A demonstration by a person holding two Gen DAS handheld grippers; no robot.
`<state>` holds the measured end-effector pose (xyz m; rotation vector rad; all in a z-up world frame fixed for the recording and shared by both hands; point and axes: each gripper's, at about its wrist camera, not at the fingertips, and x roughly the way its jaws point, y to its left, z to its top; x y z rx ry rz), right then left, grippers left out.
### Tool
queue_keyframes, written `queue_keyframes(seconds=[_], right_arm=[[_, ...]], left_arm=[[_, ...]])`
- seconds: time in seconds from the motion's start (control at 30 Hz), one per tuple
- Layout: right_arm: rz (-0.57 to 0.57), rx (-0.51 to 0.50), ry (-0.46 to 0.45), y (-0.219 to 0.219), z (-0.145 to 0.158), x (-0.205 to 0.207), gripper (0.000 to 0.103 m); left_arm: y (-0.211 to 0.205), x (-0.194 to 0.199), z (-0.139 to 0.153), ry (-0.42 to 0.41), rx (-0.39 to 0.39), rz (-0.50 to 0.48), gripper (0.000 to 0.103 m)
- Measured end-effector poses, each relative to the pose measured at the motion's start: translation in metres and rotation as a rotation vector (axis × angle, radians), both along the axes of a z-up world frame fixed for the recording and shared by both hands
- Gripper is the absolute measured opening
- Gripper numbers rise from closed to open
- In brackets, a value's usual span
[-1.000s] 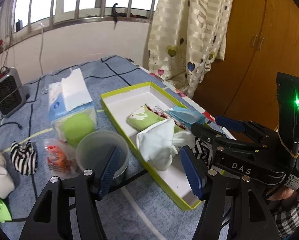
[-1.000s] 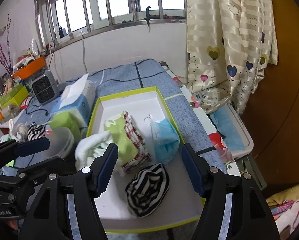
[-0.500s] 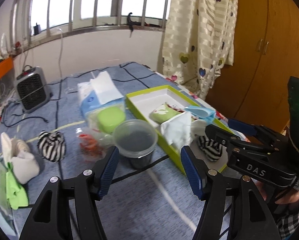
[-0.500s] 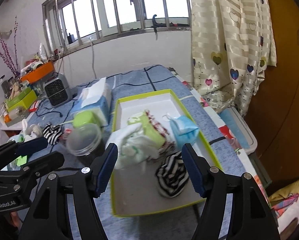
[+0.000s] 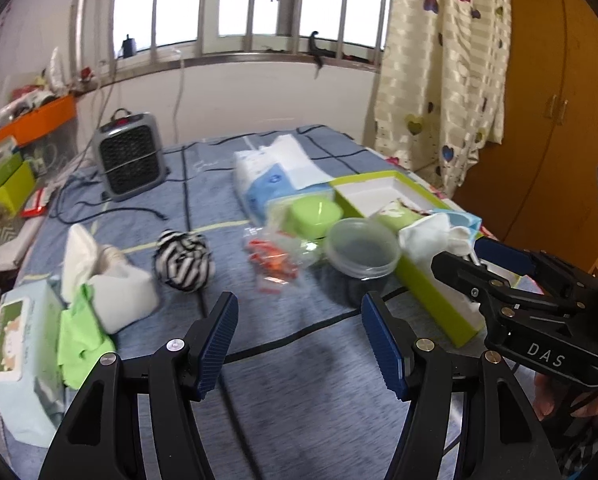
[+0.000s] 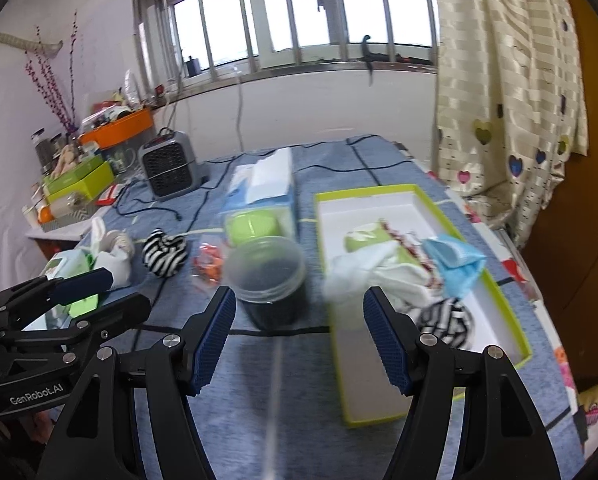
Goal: Organize soft objects
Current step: 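Withdraw both open tools from the box back over the remaining items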
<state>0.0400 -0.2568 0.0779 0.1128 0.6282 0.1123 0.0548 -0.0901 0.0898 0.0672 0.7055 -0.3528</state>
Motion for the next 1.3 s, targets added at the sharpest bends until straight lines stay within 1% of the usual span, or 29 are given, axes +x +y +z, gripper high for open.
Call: queue_keyframes(seconds=[0.17,0.47,0.57,0.8,0.9,0.97,1.1,1.2,1.3], right_arm=[[0.05,-0.001,-0.004,0.023,0.0,0.007,0.067],[0.12,-0.031,0.013,0.053,-0.004,0.026,0.067],[0.145,-0.046,0.023,0.064,-0.007,0.032,0.067],[0.196,-0.087,0.041,0.087,-0.012,0.047,0.067],[0.207,-0.136,0.049,0.101,-0.016,0.055,0.067],[0.223,-0.15,0.063,0.106,-0.02,0.06,0.067],[0.225,-0.15,0.082,0.113,-0.025,0.07,0.067],[0.237,-0.134,0.08,0.117,-0.025,0.074,0.067],[0.246,-0.12,0.088,0.122,-0.026,0.08,0.067]], left_arm=[[0.028,0.006,0.001,-0.005,0.017,0.052,0.064],[0.084,0.026,0.001,0.003,0.012,0.17,0.064],[0.098,0.032,0.0,0.009,0.003,0.186,0.064],[0.129,0.05,-0.003,0.023,0.016,0.251,0.064],[0.139,0.058,-0.004,0.027,0.004,0.256,0.064],[0.144,0.062,-0.005,0.036,-0.011,0.264,0.064],[0.155,0.074,-0.006,0.048,-0.028,0.269,0.064],[0.163,0.084,-0.007,0.055,-0.013,0.287,0.064],[0.165,0.096,-0.009,0.076,-0.013,0.269,0.064]])
